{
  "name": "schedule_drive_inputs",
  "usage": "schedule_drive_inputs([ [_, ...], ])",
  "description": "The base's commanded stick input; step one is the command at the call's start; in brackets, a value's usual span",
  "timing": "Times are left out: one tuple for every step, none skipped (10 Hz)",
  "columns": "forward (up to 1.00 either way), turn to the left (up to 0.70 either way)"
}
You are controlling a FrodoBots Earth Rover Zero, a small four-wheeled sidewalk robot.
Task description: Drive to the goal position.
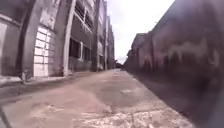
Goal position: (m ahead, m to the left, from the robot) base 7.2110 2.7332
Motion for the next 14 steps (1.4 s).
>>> schedule_drive_inputs([
  [0.6, 0.0],
  [0.6, 0.0],
  [0.6, 0.0],
  [0.6, 0.0],
  [0.6, 0.0],
  [0.6, 0.0],
  [0.6, 0.0],
  [0.6, 0.0],
  [0.6, 0.0],
  [0.6, 0.0],
  [0.6, 0.0],
  [0.6, 0.0],
  [0.6, 0.0],
  [0.6, 0.0],
])
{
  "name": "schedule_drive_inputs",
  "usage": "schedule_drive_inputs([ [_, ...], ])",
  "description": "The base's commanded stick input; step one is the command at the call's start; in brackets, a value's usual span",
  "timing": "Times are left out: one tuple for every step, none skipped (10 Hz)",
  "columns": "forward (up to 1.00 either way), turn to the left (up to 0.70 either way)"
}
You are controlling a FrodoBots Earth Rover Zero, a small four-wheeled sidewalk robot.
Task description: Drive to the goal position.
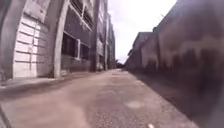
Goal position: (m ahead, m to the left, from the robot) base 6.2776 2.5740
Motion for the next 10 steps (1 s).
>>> schedule_drive_inputs([
  [0.6, 0.0],
  [0.6, 0.0],
  [0.6, 0.0],
  [0.6, 0.0],
  [0.6, 0.0],
  [0.6, 0.0],
  [0.6, 0.0],
  [0.6, 0.0],
  [0.6, -0.15],
  [0.6, -0.15],
])
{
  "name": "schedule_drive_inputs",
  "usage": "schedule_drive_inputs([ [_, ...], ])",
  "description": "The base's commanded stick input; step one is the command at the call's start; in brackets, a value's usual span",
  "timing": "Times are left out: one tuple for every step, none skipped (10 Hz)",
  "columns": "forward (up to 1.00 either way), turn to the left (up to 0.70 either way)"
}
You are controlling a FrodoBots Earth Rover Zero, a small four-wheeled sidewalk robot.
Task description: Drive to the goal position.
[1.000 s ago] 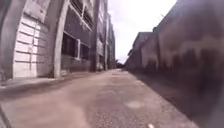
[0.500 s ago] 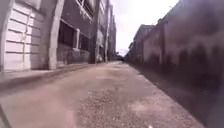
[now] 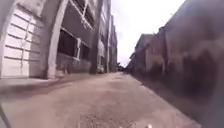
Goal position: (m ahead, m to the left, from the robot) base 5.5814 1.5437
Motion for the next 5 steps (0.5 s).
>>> schedule_drive_inputs([
  [0.6, -0.15],
  [0.6, -0.15],
  [0.6, 0.0],
  [0.6, 0.0],
  [0.6, 0.0],
])
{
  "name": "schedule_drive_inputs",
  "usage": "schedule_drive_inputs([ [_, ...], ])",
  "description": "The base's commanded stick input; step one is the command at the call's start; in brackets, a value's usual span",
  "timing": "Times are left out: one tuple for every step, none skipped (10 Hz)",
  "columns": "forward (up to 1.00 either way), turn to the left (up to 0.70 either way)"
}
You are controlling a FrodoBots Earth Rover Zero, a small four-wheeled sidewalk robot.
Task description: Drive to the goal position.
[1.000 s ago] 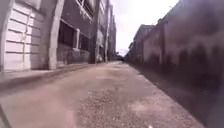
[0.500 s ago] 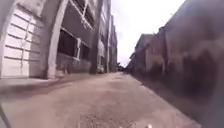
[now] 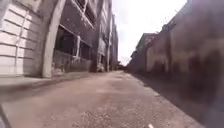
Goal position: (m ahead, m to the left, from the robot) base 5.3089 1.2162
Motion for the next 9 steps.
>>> schedule_drive_inputs([
  [0.6, 0.0],
  [0.6, 0.0],
  [0.6, 0.0],
  [0.6, 0.0],
  [0.6, 0.0],
  [0.6, 0.0],
  [0.6, 0.0],
  [0.6, 0.0],
  [0.6, 0.0],
])
